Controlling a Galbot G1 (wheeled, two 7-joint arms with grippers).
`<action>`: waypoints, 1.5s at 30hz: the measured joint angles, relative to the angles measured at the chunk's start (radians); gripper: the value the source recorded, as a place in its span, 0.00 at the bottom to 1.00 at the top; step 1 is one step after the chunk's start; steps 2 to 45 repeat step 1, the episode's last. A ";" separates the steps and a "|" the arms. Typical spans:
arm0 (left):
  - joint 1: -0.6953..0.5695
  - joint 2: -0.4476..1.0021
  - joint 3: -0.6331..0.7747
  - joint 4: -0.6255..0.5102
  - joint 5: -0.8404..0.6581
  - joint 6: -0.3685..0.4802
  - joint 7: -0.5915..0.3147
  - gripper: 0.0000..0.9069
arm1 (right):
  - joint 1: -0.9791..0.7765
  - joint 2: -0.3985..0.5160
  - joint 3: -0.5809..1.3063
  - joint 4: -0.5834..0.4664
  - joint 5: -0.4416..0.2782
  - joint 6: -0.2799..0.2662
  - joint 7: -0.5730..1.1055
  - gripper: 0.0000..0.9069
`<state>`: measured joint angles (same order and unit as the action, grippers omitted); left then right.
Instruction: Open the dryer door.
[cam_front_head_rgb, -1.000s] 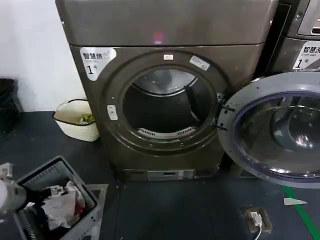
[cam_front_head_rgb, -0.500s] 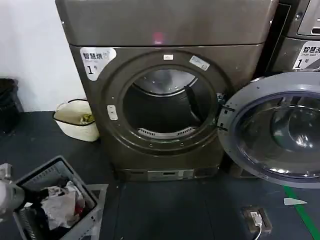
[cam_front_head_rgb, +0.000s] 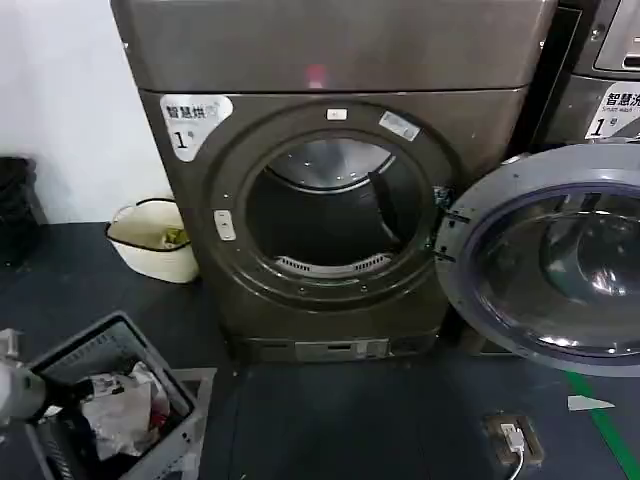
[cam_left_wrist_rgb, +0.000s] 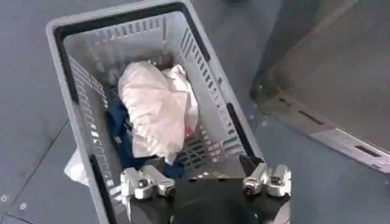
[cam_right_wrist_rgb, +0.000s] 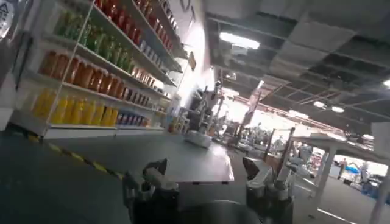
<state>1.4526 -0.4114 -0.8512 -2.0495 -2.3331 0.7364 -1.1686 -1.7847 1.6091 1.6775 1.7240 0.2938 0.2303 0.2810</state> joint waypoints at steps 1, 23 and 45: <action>0.000 0.000 0.001 0.003 0.001 0.000 0.001 1.00 | 0.000 0.000 -0.001 0.000 0.000 0.001 -0.001 1.00; 0.000 0.000 0.001 0.003 0.001 0.000 0.001 1.00 | 0.000 0.000 -0.001 0.000 0.000 0.001 -0.001 1.00; 0.000 0.000 0.001 0.003 0.001 0.000 0.001 1.00 | 0.000 0.000 -0.001 0.000 0.000 0.001 -0.001 1.00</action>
